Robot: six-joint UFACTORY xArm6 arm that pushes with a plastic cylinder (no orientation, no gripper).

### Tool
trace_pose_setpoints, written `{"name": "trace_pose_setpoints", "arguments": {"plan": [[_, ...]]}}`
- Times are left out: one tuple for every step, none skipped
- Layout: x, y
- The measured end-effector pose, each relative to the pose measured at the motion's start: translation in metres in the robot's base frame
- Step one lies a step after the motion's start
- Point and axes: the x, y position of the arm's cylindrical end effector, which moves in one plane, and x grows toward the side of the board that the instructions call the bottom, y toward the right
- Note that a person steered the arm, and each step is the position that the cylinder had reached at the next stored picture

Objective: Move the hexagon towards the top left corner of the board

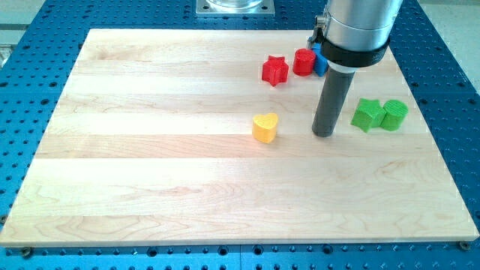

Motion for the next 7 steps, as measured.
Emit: {"name": "trace_pose_setpoints", "arguments": {"plan": [[0.000,-0.001],[-0.035,0.009],[-0.060,0.041],[-0.073,0.083],[-0.105,0.129],[-0.128,0.154],[-0.130,0.133]]}}
